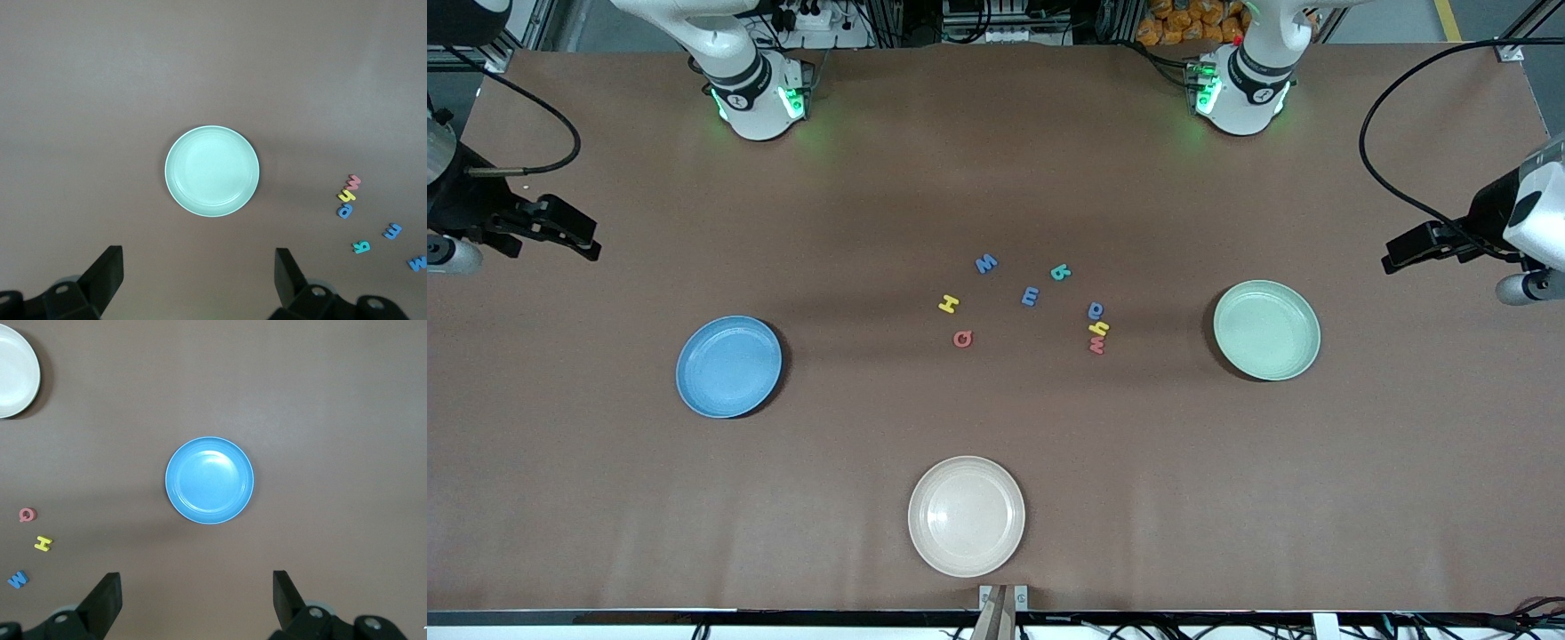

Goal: Sort uppercase to blue plate, lowercase to green plate

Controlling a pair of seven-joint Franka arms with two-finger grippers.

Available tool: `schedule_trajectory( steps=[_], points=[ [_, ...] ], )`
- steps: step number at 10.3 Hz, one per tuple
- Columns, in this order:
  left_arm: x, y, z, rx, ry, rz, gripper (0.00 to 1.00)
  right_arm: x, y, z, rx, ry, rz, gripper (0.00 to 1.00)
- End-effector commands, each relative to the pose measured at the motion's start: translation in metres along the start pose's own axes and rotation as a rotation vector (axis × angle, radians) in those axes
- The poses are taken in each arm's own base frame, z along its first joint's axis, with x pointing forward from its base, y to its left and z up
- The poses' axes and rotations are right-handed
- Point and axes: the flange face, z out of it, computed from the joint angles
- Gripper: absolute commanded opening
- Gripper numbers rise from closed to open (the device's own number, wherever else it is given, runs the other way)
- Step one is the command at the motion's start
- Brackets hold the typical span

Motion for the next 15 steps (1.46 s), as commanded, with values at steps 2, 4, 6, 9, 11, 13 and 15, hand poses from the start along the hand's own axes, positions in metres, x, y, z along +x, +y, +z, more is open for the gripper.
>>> schedule_trajectory(
  steps=[2,4,6,9,11,13,15],
  points=[
    [-0.007,-0.003,-0.005,0.004,-0.006,0.013,1.00,-0.001,0.006,-0.004,0.008,0.004,-0.002,1.00],
    [-0.007,-0.007,-0.002,0.006,-0.018,0.007,1.00,-0.001,0.007,-0.002,0.007,-0.004,0.000,1.00],
    [-0.009,-0.008,0.001,0.011,-0.036,0.014,1.00,0.000,0.006,0.002,0.005,-0.013,-0.002,1.00],
    [-0.009,-0.008,0.011,0.013,-0.055,-0.002,1.00,-0.003,0.005,0.001,0.003,-0.011,-0.003,1.00],
    [-0.009,-0.009,0.010,0.017,-0.053,0.000,1.00,-0.003,0.007,0.002,0.003,-0.011,-0.002,1.00],
    [-0.011,-0.008,0.007,0.041,-0.044,0.006,1.00,-0.003,0.010,0.008,0.005,-0.019,0.000,1.00],
    [-0.012,-0.007,0.007,0.041,-0.044,0.007,1.00,-0.002,0.001,0.017,0.006,-0.010,-0.014,1.00]
  ],
)
